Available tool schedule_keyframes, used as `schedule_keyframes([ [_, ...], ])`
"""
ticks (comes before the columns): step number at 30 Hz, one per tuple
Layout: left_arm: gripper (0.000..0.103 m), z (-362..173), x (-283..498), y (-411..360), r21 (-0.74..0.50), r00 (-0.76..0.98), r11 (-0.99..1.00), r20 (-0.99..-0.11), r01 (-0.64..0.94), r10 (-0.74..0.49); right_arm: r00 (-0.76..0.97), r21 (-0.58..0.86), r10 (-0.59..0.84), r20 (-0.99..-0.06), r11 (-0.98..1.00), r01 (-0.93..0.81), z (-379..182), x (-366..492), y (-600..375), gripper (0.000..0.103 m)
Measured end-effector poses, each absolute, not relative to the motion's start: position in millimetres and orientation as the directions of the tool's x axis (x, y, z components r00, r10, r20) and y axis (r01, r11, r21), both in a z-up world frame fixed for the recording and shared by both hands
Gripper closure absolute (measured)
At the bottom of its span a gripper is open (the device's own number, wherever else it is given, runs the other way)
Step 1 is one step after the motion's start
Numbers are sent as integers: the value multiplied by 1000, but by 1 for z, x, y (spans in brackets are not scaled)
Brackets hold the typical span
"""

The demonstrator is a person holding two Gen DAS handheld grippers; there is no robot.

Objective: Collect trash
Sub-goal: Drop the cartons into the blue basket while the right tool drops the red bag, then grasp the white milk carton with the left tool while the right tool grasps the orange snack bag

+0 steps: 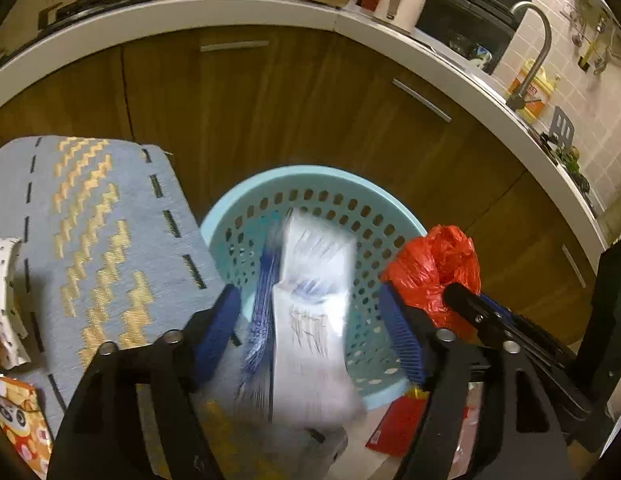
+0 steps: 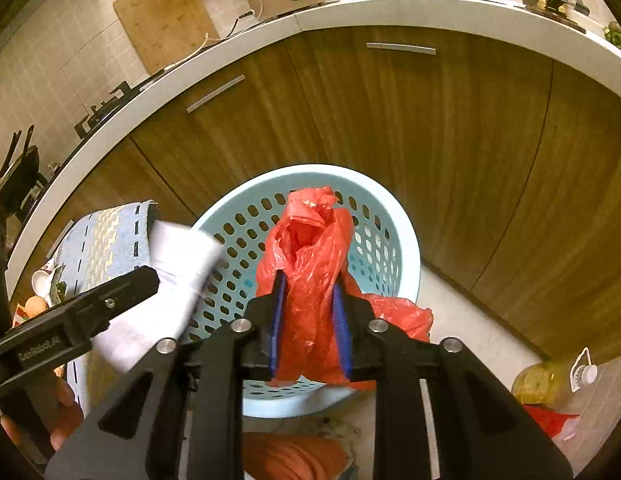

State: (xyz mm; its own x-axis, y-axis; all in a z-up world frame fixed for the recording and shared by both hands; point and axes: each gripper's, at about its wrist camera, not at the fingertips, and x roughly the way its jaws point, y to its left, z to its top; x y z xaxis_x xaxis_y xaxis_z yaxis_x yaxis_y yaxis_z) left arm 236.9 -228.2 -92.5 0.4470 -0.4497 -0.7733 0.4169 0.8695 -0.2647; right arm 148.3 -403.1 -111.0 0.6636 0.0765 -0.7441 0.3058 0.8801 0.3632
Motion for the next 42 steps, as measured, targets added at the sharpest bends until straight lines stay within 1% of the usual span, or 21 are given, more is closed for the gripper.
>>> schedule_keyframes([
  [10, 30, -61, 216, -203, -251, 514, 873, -727, 418, -456, 688, 365, 67, -723, 882, 298, -92, 139, -400, 76],
  [18, 30, -32, 181, -159, -249, 582, 878, -669, 409, -461, 746, 320, 63, -662, 925, 206, -50, 124, -362, 76],
  [24, 30, -9, 152, -107, -220, 663, 906, -622, 362, -416, 787, 285, 105, -608, 954, 93, -18, 112, -311, 76],
  [29, 30, 3, 129, -51, -195, 730, 940, -593, 279, -340, 795, 274, 168, -583, 962, -2, -4, 105, -261, 76],
  [31, 30, 5, 120, -27, -172, 756, 957, -587, 235, -291, 798, 264, 189, -572, 964, -39, -1, 102, -238, 76],
  [35, 28, -1, 111, 18, -140, 780, 981, -596, 137, -194, 794, 240, 225, -565, 965, -103, -4, 101, -195, 76],
  [37, 26, -10, 111, 41, -135, 770, 986, -617, 97, -161, 777, 227, 245, -580, 965, -134, -10, 103, -173, 76],
  [39, 25, -23, 112, 61, -103, 757, 993, -643, 62, -115, 762, 215, 256, -594, 964, -156, -18, 104, -157, 76],
  [42, 23, -40, 116, 78, -97, 725, 994, -681, 58, -109, 747, 191, 263, -610, 964, -184, -28, 108, -133, 76],
])
